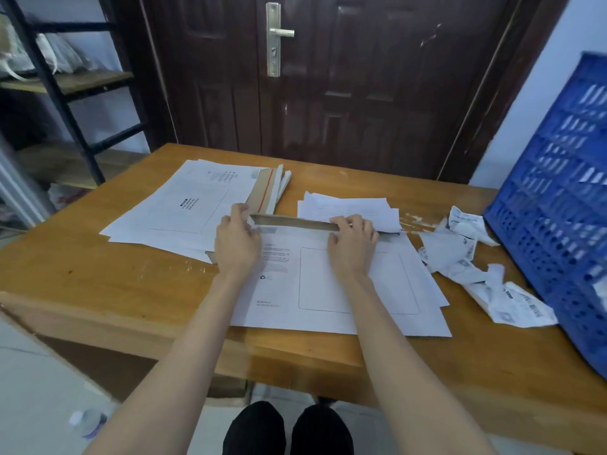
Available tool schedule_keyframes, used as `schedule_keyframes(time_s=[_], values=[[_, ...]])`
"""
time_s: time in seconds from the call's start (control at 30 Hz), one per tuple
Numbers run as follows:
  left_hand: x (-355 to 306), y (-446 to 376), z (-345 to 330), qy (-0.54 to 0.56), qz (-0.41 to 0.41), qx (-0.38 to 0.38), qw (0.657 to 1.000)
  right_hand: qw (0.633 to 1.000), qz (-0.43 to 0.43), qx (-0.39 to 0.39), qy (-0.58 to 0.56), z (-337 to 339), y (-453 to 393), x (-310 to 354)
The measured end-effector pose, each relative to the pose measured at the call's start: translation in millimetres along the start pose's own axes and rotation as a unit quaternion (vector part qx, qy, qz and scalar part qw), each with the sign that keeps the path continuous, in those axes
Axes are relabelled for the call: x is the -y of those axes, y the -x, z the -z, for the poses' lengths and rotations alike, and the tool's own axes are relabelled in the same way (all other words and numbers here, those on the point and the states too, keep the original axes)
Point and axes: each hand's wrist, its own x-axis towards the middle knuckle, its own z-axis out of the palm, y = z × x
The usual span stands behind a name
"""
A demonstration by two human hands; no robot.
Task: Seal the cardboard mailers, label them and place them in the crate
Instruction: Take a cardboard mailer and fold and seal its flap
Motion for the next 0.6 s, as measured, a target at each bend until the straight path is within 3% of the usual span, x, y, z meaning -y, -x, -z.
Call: schedule_keyframes(time_s=[0.17, 0.37, 0.6], values=[[2, 7, -1, -0.103, -0.049, 0.009, 0.993, 1.000, -0.003, -0.011, -0.004, -2, 2, 0], [2, 16, -7, -0.214, -0.193, 0.016, 0.957, 1.000, -0.004, -0.009, 0.006, -3, 2, 1], [16, 25, -19, -0.219, -0.182, 0.027, 0.958, 1.000, -0.001, 0.006, -0.003, -6, 2, -2]])
